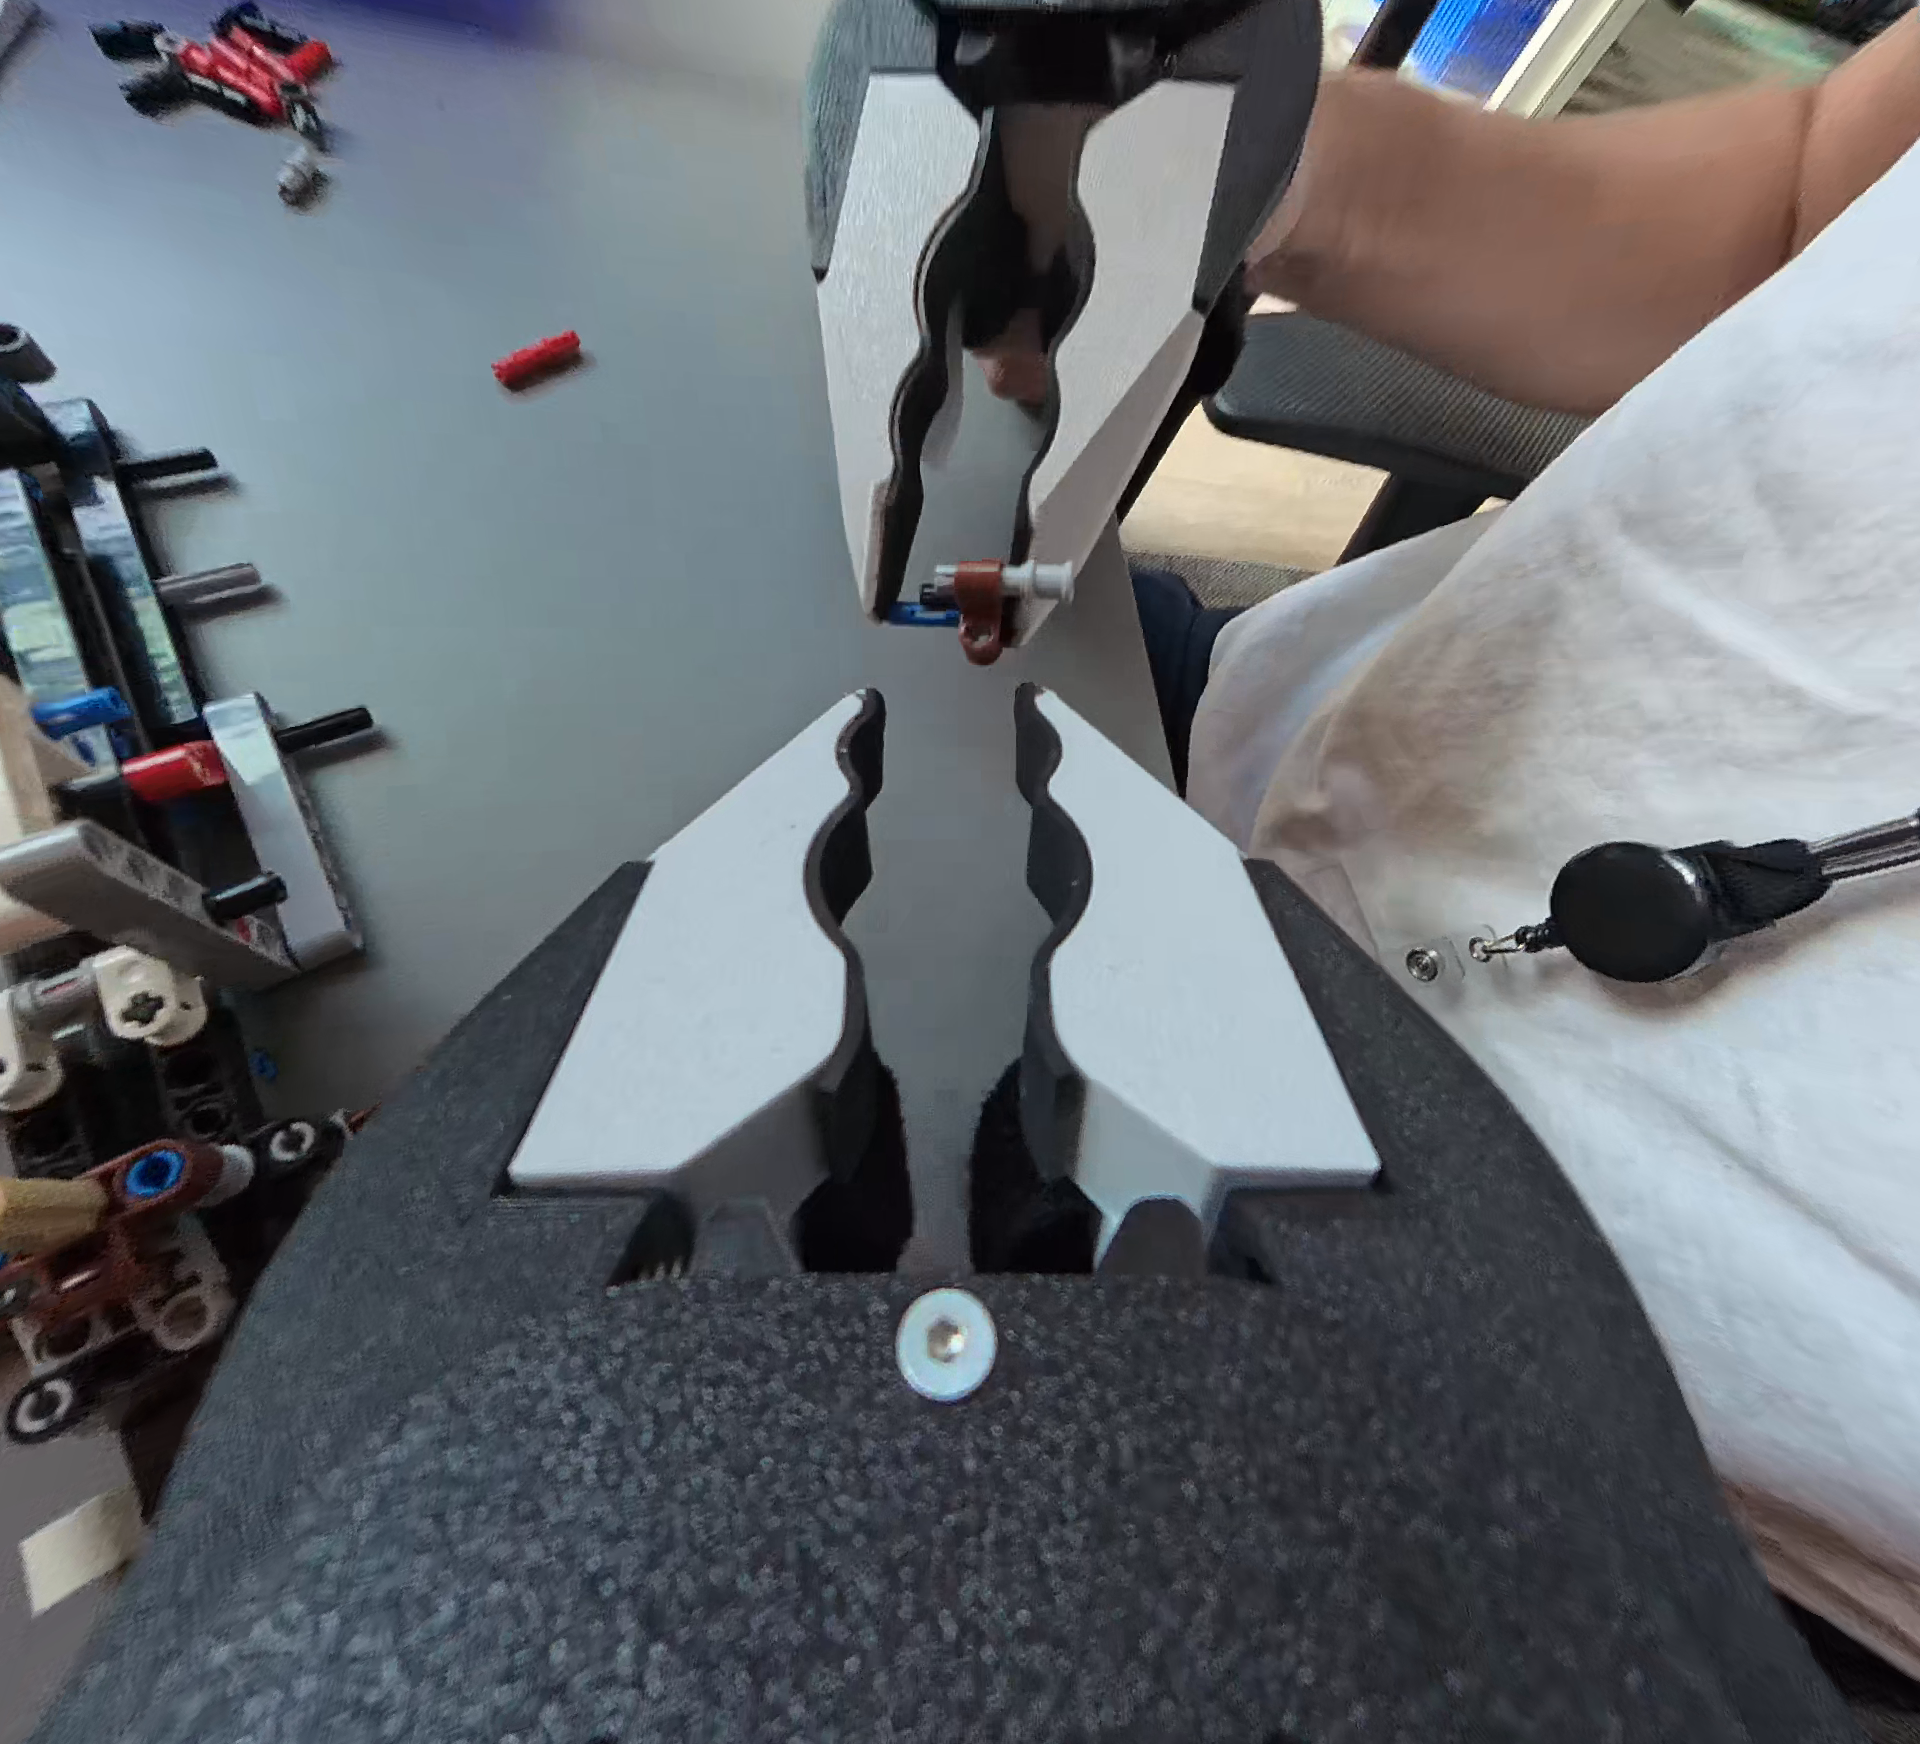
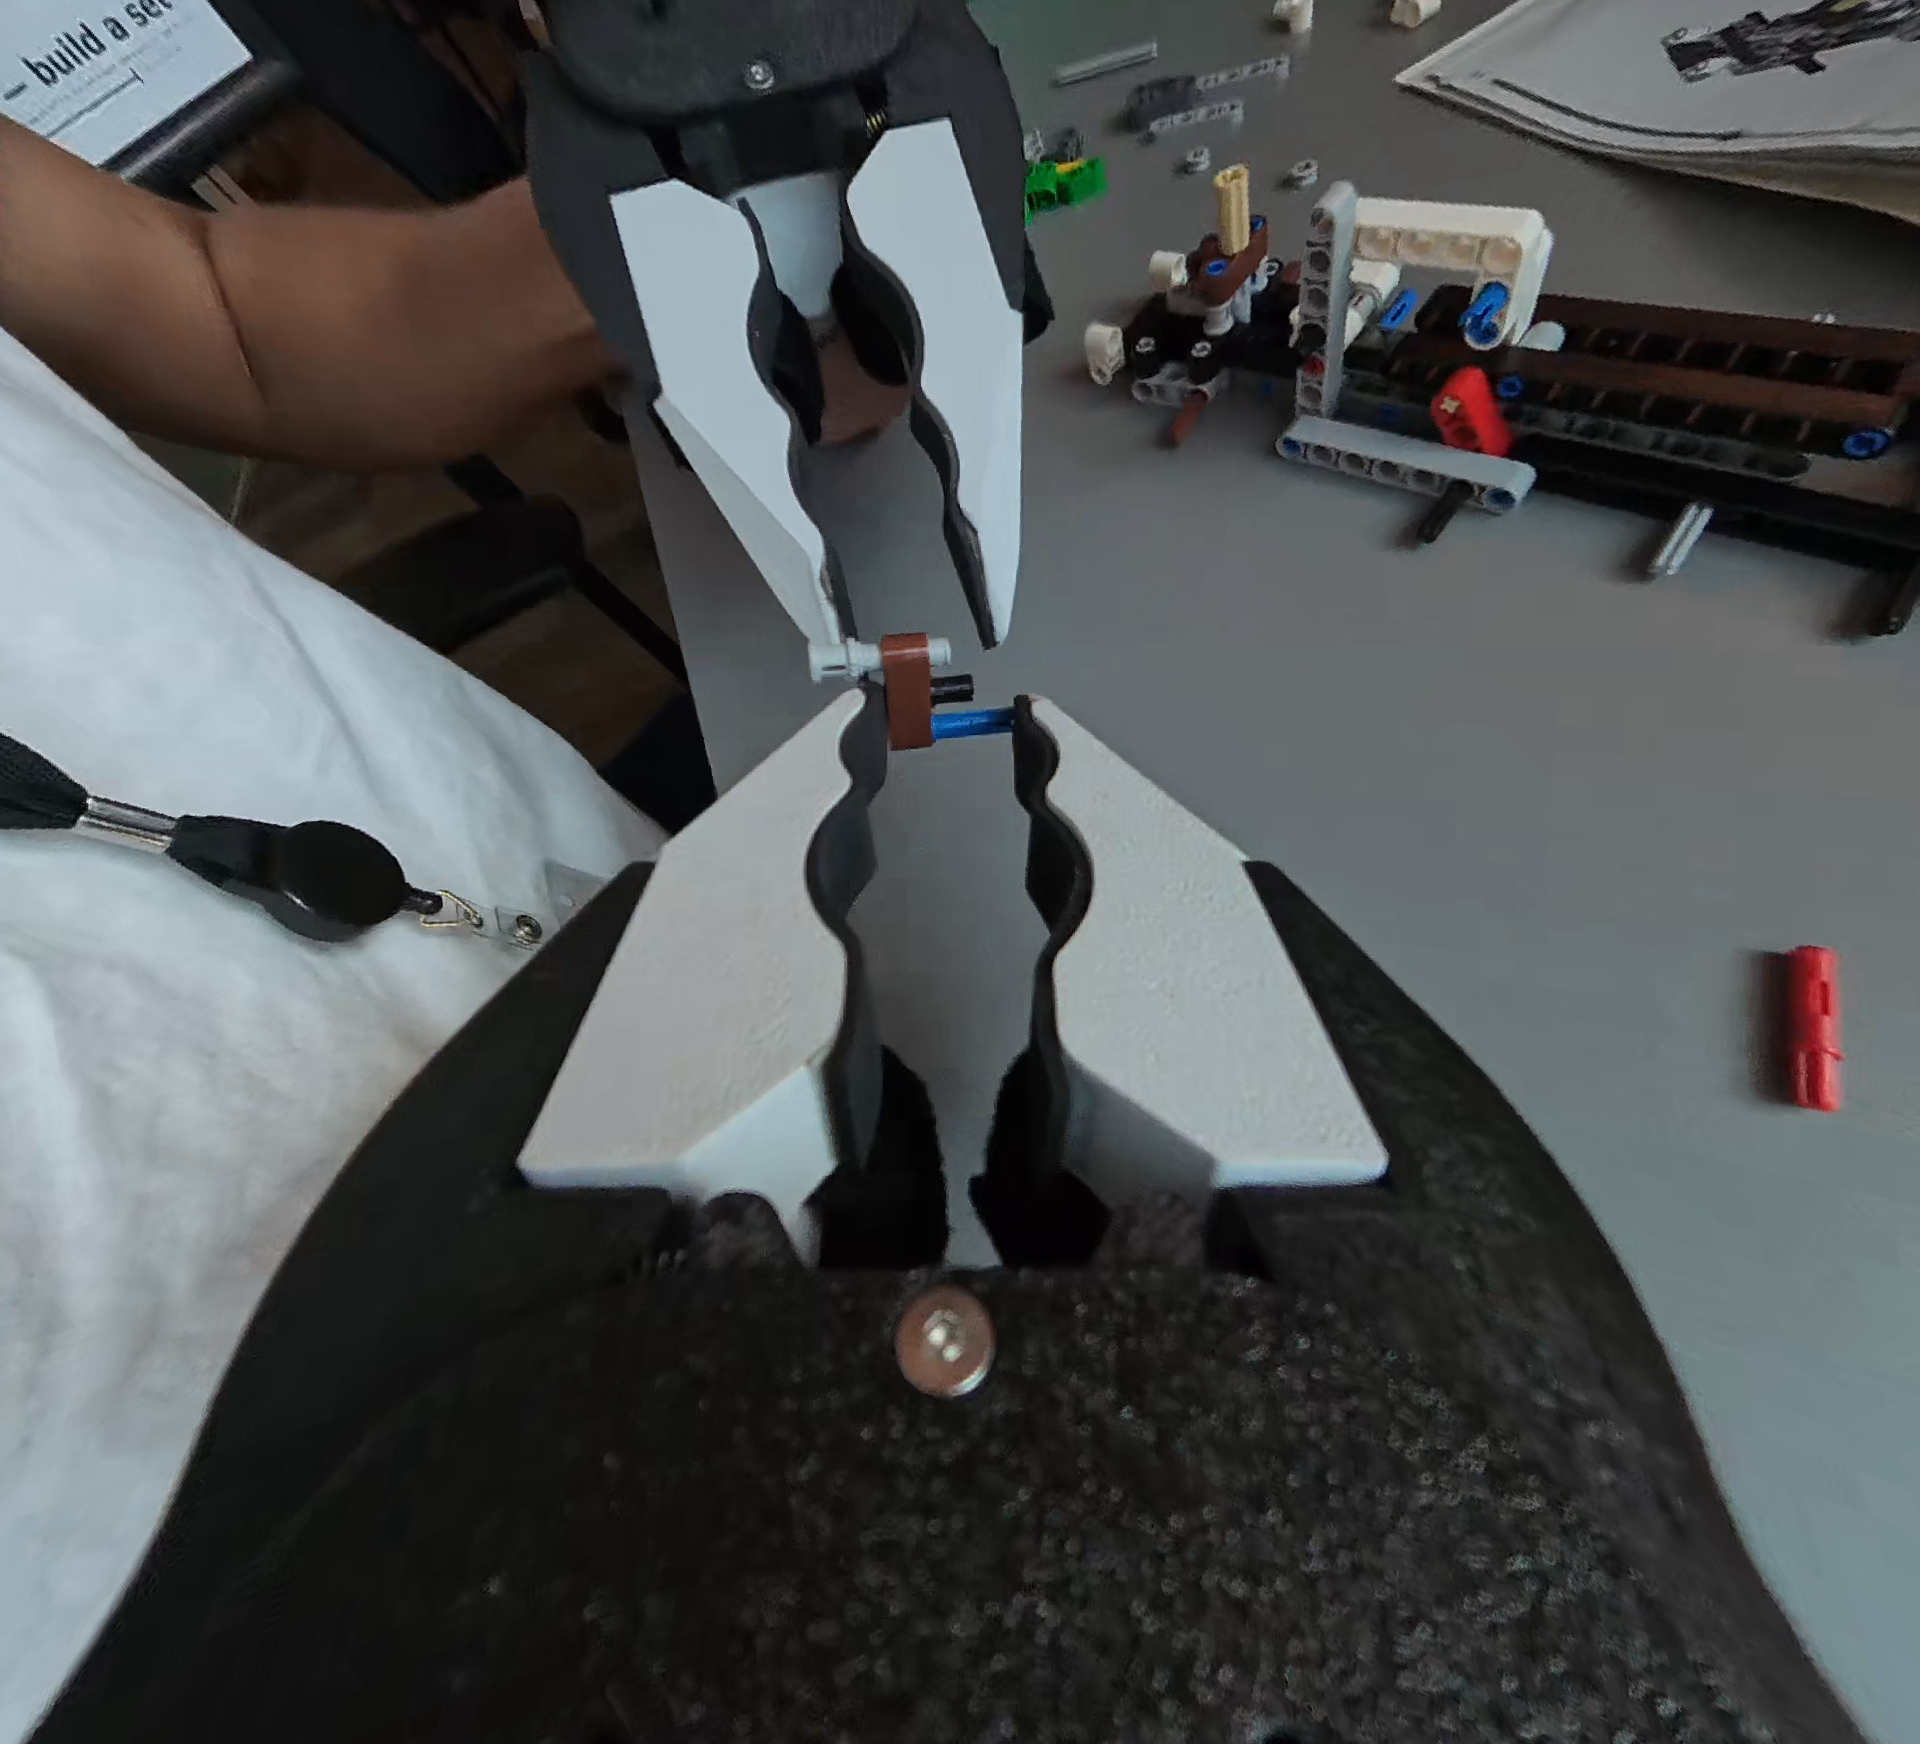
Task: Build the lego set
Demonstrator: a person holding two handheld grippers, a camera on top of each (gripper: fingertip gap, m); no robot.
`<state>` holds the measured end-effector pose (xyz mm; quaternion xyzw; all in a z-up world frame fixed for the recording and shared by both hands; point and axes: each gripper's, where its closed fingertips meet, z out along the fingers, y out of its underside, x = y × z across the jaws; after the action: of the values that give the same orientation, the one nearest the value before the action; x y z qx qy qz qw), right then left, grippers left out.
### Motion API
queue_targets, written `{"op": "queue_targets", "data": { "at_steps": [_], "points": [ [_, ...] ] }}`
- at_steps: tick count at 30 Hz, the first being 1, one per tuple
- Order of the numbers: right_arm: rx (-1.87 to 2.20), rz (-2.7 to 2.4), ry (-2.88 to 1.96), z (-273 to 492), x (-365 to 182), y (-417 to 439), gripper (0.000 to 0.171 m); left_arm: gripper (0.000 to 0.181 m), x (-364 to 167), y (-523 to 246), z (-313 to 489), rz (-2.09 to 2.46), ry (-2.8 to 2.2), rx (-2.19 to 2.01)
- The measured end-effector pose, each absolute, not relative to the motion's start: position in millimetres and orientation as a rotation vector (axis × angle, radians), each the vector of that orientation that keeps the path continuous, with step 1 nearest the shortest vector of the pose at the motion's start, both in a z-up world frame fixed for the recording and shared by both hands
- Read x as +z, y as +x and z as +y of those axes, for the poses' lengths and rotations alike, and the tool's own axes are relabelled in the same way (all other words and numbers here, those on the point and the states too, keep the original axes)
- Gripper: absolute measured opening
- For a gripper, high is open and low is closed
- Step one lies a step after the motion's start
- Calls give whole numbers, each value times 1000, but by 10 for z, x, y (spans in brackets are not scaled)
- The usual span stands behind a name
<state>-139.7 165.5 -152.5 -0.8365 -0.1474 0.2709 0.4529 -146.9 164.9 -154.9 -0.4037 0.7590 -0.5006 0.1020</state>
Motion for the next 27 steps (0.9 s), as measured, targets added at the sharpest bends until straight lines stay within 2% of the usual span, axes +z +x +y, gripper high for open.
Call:
{"op": "queue_targets", "data": {
  "at_steps": [6, 8, 13, 19, 24, 27],
  "points": [
    [671, -356, -2000, 1729, -1431, -1399, 23, 18, -1396, -1420, 1613, 2214, -1130, -1628],
    [661, -340, -1977, 1738, -1396, -1374, 23, 9, -1386, -1425, 1599, 2222, -1106, -1633],
    [726, -319, -1942, 1723, -1342, -1368, 23, 7, -1336, -1417, 1587, 2212, -1058, -1655],
    [683, -312, -1960, 1741, -1369, -1343, 13, 3, -1351, -1376, 1673, 2275, -1019, -1643],
    [642, -330, -1979, 1679, -1403, -1288, 25, 0, -1507, -1415, 1637, 2366, -912, -1511],
    [659, -347, -2008, 1614, -1448, -1248, 25, 0, -1639, -1468, 1620, 2424, -823, -1356]
  ]
}}
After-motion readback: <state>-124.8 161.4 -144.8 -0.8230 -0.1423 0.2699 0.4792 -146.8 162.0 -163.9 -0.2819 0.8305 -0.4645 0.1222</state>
